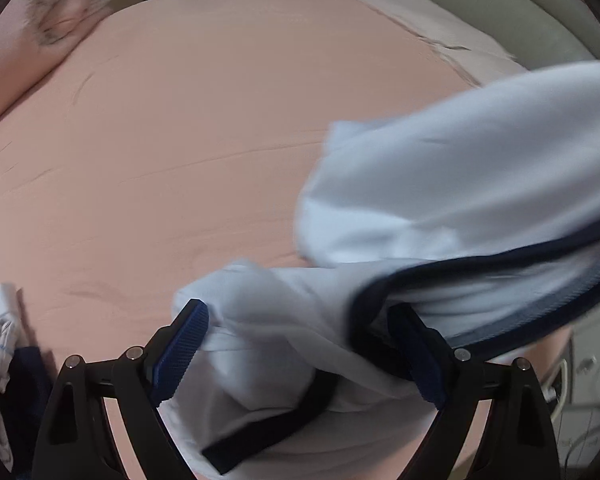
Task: Fold clothes
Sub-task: 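Grasp the navy-trimmed hem with the left gripper while the right gripper grasps the hem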
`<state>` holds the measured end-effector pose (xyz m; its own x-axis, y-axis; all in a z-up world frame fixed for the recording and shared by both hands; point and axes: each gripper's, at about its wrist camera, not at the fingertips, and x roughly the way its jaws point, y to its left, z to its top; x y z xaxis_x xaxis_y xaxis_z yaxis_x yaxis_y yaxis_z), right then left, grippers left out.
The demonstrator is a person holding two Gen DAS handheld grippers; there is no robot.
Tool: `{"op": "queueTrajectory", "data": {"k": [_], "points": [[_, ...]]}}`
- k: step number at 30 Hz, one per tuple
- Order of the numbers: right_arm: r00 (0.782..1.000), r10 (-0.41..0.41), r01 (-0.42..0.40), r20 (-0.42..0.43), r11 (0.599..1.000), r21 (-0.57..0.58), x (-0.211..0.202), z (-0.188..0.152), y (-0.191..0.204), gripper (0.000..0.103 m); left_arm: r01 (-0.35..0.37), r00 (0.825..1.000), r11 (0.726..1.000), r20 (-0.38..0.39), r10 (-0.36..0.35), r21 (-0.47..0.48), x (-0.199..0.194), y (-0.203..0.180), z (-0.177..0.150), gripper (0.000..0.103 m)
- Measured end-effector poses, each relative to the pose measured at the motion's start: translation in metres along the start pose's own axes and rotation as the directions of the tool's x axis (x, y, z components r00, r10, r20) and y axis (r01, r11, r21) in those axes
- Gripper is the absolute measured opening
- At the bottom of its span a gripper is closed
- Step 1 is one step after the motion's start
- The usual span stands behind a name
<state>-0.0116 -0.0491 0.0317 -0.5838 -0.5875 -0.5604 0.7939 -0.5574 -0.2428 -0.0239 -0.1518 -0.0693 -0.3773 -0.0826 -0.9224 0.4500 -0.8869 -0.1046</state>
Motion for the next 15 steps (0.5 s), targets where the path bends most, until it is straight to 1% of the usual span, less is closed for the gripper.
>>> {"op": "queueTrajectory", "data": {"k": [2, 4, 8, 9, 10, 11, 12, 13, 15], "points": [[1.0, -0.004, 0.004, 0.013, 1.0, -0.002, -0.007, 0.004, 0.002, 0.006, 0.011, 1.0, 0.999, -0.01, -0.012, -0.031, 0.004, 0.007, 0.001, 0.092], [0.999, -0.013, 0.013, 0.037, 1.0, -0.023, -0.013, 0.007, 0.005, 0.006, 0.074, 0.997, 0.995, -0.005, -0.074, -0.061, 0.006, 0.012, 0.0, 0.092], [0.998, 0.004, -0.002, 0.055, 1.0, -0.031, -0.023, 0.016, 0.012, 0.006, 0.16, 0.987, 0.983, 0.021, -0.159, -0.094, 0.009, 0.016, -0.005, 0.09], [0.999, 0.012, -0.011, 0.052, 1.0, -0.022, -0.025, 0.018, 0.012, 0.006, 0.184, 0.983, 0.975, 0.026, -0.182, -0.126, 0.009, 0.019, -0.01, 0.084], [0.999, 0.015, -0.014, 0.043, 1.0, -0.015, -0.023, 0.018, 0.011, 0.006, 0.208, 0.978, 0.965, 0.032, -0.206, -0.161, 0.008, 0.022, -0.014, 0.068], [0.999, 0.018, -0.018, 0.033, 1.0, -0.008, -0.022, 0.018, 0.009, 0.006, 0.232, 0.973, 0.953, 0.039, -0.229, -0.195, 0.007, 0.025, -0.019, 0.061], [1.0, 0.021, -0.021, 0.024, 1.0, -0.002, -0.02, 0.019, 0.008, 0.006, 0.255, 0.967, 0.94, 0.046, -0.251, -0.228, 0.006, 0.028, -0.024, 0.05], [1.0, 0.024, -0.024, 0.014, 1.0, 0.005, -0.019, 0.019, 0.007, 0.006, 0.265, 0.964, 0.933, 0.066, -0.256, -0.243, 0.002, 0.033, -0.024, 0.037], [1.0, 0.024, -0.024, -0.008, 1.0, 0.003, -0.015, 0.015, 0.007, 0.006, 0.281, 0.959, 0.922, 0.108, -0.261, -0.267, -0.006, 0.042, -0.022, 0.026]]}}
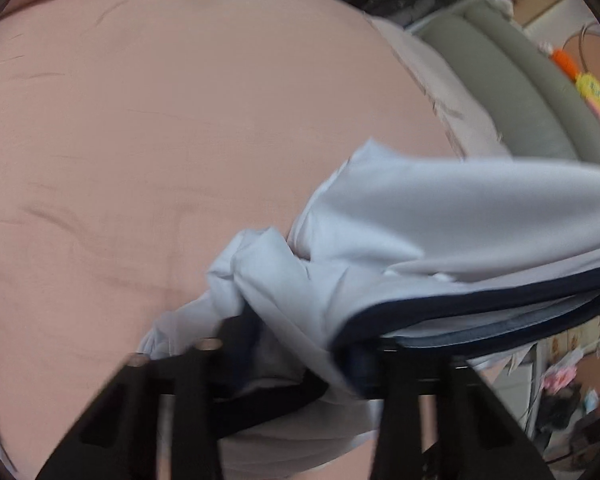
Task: Fold clothes
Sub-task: 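Grasp the navy-trimmed hem with the left gripper while the right gripper grasps the hem, then lift the shirt by its hem with both grippers and swing it out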
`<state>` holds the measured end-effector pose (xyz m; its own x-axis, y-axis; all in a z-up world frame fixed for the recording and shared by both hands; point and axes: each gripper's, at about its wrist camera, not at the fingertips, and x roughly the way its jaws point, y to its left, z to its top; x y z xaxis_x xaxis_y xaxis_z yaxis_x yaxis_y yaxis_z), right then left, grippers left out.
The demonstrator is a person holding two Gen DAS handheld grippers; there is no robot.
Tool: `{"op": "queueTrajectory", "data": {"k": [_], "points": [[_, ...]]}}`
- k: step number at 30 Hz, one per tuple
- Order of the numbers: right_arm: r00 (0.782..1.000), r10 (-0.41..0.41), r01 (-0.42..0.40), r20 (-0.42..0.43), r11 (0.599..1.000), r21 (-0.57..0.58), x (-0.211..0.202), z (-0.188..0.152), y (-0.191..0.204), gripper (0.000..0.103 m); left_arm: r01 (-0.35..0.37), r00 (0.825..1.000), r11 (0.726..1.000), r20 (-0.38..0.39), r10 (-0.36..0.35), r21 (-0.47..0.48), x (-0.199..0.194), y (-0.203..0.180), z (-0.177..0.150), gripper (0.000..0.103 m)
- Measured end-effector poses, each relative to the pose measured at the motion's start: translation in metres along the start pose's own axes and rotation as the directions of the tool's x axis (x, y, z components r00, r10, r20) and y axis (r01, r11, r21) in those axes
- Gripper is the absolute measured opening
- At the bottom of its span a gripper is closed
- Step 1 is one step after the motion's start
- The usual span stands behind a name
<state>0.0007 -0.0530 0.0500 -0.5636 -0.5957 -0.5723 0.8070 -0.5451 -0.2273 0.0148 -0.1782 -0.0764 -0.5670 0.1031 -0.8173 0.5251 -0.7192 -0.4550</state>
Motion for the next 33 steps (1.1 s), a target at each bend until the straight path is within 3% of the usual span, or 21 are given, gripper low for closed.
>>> {"op": "queueTrajectory", "data": {"k": [4, 8, 9, 16, 18, 22, 26, 33], "points": [[1.0, -0.026, 0.025, -0.009, 0.999, -0.027, 0.004, -0.005, 0.001, 0.006, -0.053, 0.994, 0.998, 0.098, 0.049, 0.041, -0.023, -0.007, 0.004, 0.018], [1.0, -0.013, 0.013, -0.009, 1.0, 0.016, 0.005, -0.001, -0.006, 0.006, -0.132, 0.977, 0.987, 0.18, 0.115, 0.087, -0.054, -0.022, 0.001, 0.01], [1.0, -0.012, 0.012, -0.007, 0.999, 0.03, 0.005, 0.001, -0.008, 0.006, -0.135, 0.973, 0.987, 0.2, 0.116, 0.087, -0.072, -0.023, -0.007, 0.01], [0.996, -0.049, 0.04, 0.072, 0.992, 0.116, -0.011, 0.03, -0.025, 0.006, -0.088, 0.956, 0.995, 0.284, 0.071, 0.047, -0.12, -0.02, 0.017, 0.009], [0.993, -0.06, 0.045, 0.104, 0.99, 0.137, -0.02, 0.044, -0.029, 0.006, -0.078, 0.943, 0.996, 0.329, 0.058, 0.049, -0.143, -0.027, 0.025, 0.009], [0.978, -0.114, 0.091, 0.174, 0.987, 0.135, -0.044, 0.074, -0.033, 0.006, -0.108, 0.903, 0.991, 0.426, 0.065, 0.078, -0.167, -0.061, 0.053, 0.009], [0.958, -0.156, 0.122, 0.24, 0.981, 0.151, -0.078, 0.104, -0.037, 0.006, -0.111, 0.863, 0.989, 0.502, 0.049, 0.095, -0.214, -0.085, 0.064, 0.009], [0.895, -0.269, 0.246, 0.355, 0.963, 0.11, -0.151, 0.14, -0.026, 0.006, -0.225, 0.731, 0.962, 0.68, 0.061, 0.155, -0.308, -0.132, 0.046, 0.009]]}}
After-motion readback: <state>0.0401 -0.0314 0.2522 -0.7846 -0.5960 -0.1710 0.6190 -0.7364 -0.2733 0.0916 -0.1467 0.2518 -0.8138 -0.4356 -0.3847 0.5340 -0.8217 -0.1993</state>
